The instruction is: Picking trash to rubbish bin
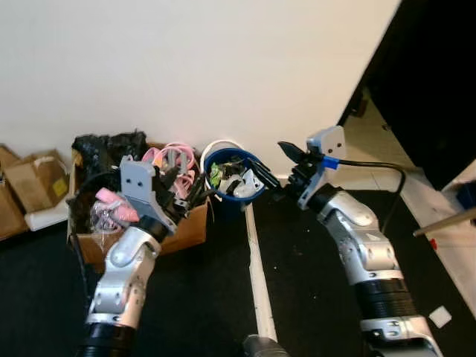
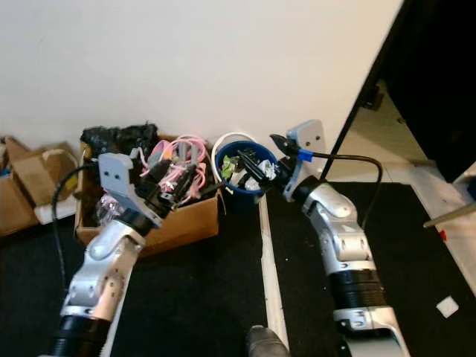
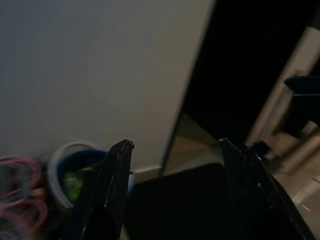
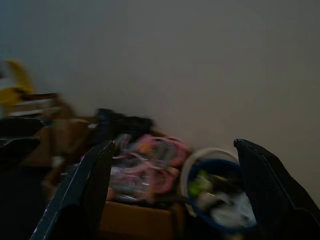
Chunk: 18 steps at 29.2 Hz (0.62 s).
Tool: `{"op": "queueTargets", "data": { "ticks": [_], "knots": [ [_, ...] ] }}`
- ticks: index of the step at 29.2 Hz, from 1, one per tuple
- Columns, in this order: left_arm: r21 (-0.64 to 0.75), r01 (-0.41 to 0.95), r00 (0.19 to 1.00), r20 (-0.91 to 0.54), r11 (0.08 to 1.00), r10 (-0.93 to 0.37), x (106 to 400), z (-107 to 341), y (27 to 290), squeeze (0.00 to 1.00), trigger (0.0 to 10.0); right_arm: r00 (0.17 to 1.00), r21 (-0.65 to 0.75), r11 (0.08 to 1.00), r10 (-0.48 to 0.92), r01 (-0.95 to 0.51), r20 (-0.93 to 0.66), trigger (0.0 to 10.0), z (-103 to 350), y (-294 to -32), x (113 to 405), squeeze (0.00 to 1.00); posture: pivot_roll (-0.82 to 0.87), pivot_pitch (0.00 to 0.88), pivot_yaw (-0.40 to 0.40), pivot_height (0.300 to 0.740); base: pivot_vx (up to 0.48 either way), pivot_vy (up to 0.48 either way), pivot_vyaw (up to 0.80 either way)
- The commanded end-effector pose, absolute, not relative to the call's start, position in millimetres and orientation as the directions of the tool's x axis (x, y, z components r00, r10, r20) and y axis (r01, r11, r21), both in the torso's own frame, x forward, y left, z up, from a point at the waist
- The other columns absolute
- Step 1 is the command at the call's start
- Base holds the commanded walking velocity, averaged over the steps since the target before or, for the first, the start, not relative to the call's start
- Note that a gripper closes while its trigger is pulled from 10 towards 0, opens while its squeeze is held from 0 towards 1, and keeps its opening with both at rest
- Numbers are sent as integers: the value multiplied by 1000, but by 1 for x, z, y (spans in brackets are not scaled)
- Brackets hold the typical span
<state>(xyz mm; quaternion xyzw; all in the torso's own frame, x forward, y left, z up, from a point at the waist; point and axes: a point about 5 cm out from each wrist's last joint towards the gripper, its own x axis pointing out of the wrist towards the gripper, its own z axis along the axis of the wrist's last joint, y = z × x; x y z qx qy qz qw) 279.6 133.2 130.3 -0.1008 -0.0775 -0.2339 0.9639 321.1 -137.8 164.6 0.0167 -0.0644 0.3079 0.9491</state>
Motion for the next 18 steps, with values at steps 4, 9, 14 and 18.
{"op": "queueTargets", "data": {
  "ticks": [4, 9, 14, 18],
  "knots": [
    [-174, 468, 878, 199, 866, -435, 280, 129, 134, 0, 10000, 801, -8, 808, 586, -589, 128, 10000, 163, -137, 322, 0, -68, 0, -41, 740, 0, 0, -800],
    [-174, 469, 878, 202, 866, -435, 280, 129, 134, 0, 10000, 801, -9, 808, 585, -589, 128, 10000, 163, -137, 322, 0, -66, 0, -42, 740, 0, 0, -800],
    [-176, 471, 877, 203, 865, -436, 281, 129, 134, 0, 10000, 801, -10, 809, 584, -588, 129, 10000, 164, -137, 322, 0, -67, 0, -39, 740, 0, 0, -800],
    [-178, 472, 876, 204, 864, -436, 281, 129, 134, 0, 10000, 801, -11, 809, 584, -588, 130, 10000, 164, -137, 322, 0, -67, 0, -39, 740, 0, 0, -800]
  ]
}}
